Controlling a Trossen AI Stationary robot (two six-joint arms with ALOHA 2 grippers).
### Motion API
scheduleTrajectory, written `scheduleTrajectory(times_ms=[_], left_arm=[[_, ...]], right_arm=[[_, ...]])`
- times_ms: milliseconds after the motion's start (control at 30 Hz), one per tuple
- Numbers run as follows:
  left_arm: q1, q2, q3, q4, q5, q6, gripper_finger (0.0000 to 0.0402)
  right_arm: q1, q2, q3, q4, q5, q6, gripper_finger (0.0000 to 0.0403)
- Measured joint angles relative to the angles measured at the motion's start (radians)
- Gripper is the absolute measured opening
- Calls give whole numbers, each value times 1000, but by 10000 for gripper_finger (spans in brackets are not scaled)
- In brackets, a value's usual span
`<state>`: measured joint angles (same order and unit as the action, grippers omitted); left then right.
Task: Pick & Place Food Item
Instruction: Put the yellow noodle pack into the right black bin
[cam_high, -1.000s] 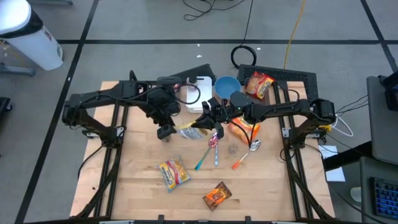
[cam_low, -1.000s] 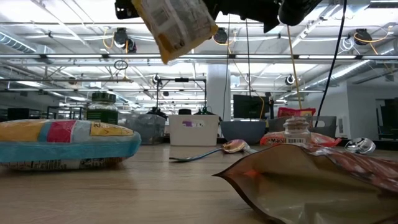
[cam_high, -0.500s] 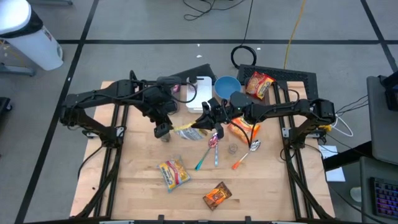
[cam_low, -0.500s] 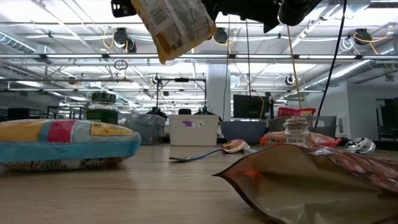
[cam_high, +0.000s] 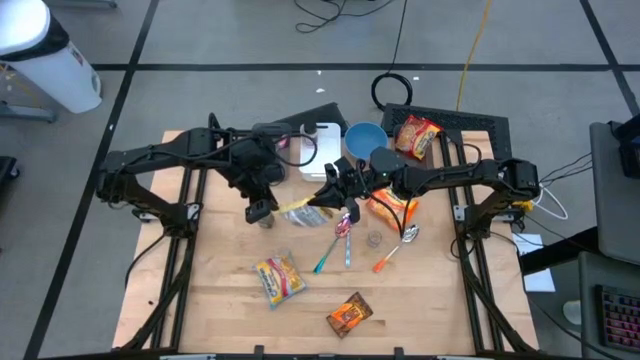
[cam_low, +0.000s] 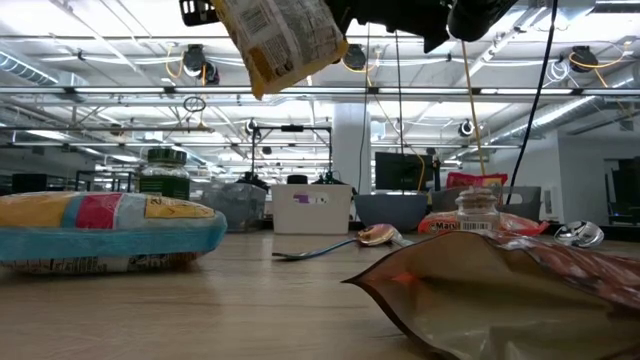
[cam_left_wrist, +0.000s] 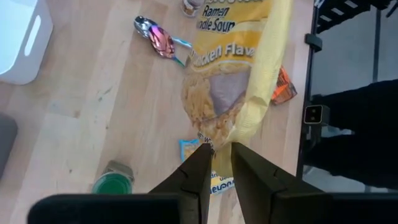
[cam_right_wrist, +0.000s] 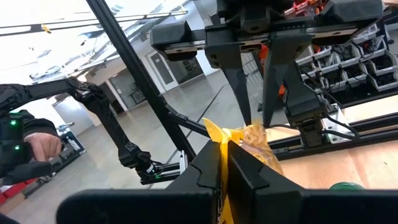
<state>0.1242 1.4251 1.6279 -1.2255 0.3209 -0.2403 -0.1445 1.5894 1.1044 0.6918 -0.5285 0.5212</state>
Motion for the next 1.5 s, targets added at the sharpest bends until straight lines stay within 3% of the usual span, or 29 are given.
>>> scheduleTrajectory(times_ms=[667,900,1267,1500], left_arm=[[-1,15,0,2,12,37,65],[-2,15,0,3,14,66,7],[-1,15,0,3,45,81,3],[-1,15,0,4,45,82,2]], right_arm=[[-1,1,0,9,3,-9,0],[-3,1,0,15,3,-9,0],[-7,1,0,19,3,-6,0],[-7,1,0,41,-1,17,32]])
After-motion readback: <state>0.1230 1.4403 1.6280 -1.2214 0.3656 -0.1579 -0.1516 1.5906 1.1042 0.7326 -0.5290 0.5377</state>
